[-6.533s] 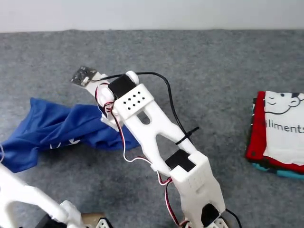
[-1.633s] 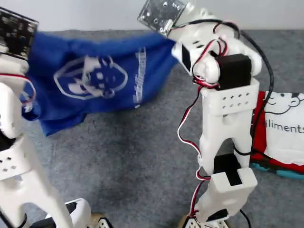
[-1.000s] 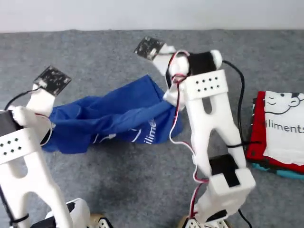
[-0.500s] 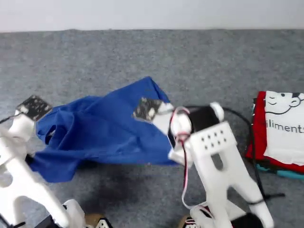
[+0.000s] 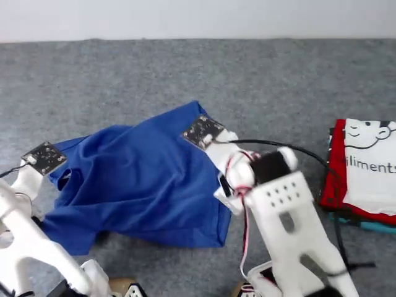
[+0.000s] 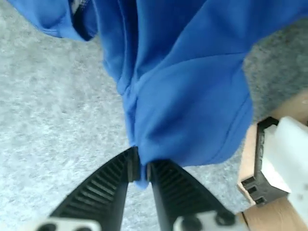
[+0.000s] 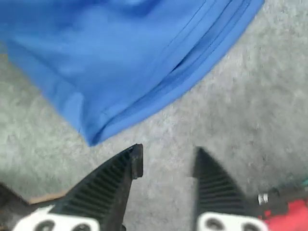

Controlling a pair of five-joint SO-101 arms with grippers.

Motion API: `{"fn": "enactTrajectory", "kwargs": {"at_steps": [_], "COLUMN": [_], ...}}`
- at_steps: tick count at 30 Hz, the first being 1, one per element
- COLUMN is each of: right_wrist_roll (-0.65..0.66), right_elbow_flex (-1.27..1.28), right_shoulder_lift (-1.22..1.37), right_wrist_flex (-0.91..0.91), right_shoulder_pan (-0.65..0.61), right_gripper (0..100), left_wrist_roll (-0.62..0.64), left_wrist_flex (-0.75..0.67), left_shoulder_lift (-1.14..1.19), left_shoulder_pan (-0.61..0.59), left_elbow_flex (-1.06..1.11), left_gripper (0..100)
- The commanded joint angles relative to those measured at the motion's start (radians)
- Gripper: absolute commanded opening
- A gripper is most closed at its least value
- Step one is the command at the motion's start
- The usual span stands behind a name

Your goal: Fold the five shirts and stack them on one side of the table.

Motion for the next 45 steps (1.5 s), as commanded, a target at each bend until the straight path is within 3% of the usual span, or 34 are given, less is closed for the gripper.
{"fn": "enactTrajectory", "kwargs": {"at_steps": [1, 9, 13, 18, 33, 39, 45], "right_wrist_roll": [-0.04, -0.08, -0.08, -0.054, -0.044, -0.043, -0.026], "right_elbow_flex": [-0.057, -0.212, -0.262, -0.262, -0.258, -0.097, 0.12], "right_shoulder_lift": [0.142, 0.404, 0.507, 0.591, 0.809, 0.779, 0.584], "right_wrist_flex": [-0.059, -0.044, -0.042, -0.016, -0.022, -0.031, -0.07], "right_shoulder_pan": [-0.05, -0.205, -0.213, -0.234, -0.257, -0.283, -0.367], "right_gripper": [3.5, 3.2, 3.2, 3.1, 1.1, 1.1, 1.1], "left_wrist_roll": [-0.011, 0.0, 0.084, 0.239, 0.491, 0.509, 0.509], "left_wrist_flex": [-0.031, -0.16, -0.164, -0.16, -0.158, -0.163, -0.164], "left_shoulder_lift": [-0.018, -0.025, -0.026, -0.026, -0.028, -0.028, -0.028], "left_shoulder_pan": [-0.003, -0.008, -0.008, -0.008, -0.008, -0.008, -0.008], "left_elbow_flex": [0.028, 0.163, 0.151, 0.058, -0.223, -0.243, -0.243], "left_gripper": [2, 2, 9, 16, 16, 16, 16]}}
